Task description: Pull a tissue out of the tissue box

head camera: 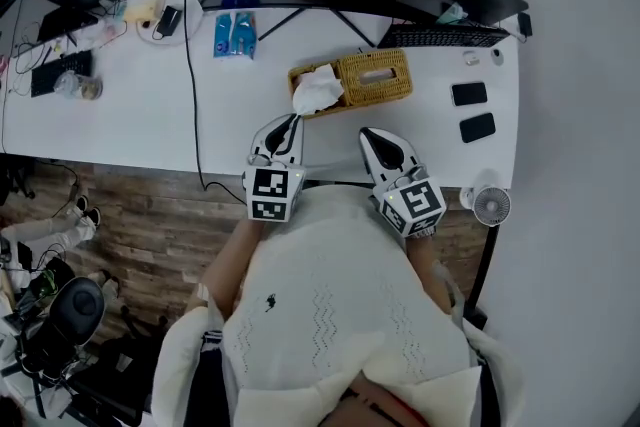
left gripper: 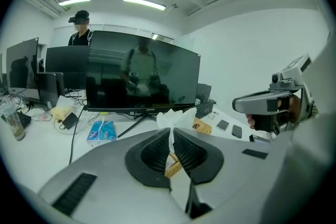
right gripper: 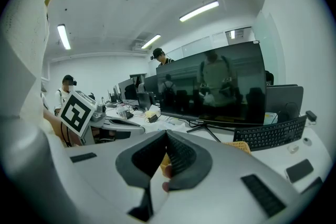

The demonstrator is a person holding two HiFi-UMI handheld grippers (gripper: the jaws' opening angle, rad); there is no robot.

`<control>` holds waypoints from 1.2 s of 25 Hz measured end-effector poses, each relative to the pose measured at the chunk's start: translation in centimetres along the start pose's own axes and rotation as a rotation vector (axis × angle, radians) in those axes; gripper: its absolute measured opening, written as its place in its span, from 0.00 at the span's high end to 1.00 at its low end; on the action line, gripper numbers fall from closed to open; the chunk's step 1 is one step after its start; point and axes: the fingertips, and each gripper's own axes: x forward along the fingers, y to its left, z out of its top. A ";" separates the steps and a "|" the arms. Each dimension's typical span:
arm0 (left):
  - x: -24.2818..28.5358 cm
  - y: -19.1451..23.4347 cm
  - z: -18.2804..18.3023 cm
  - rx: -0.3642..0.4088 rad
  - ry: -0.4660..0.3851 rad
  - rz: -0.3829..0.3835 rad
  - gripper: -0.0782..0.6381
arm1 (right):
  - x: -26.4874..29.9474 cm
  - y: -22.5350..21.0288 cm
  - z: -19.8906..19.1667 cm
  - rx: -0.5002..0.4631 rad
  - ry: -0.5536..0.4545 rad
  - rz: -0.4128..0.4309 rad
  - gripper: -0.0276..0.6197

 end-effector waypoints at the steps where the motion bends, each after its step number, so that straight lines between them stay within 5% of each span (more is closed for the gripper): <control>1: -0.1 0.0 0.1 0.002 -0.004 0.000 0.86 | -0.1 0.0 0.1 -0.002 -0.004 -0.002 0.96; 30: -0.9 -1.5 9.6 -0.006 -0.213 -0.052 0.86 | -4.1 -2.9 7.3 0.015 -0.220 -0.065 0.96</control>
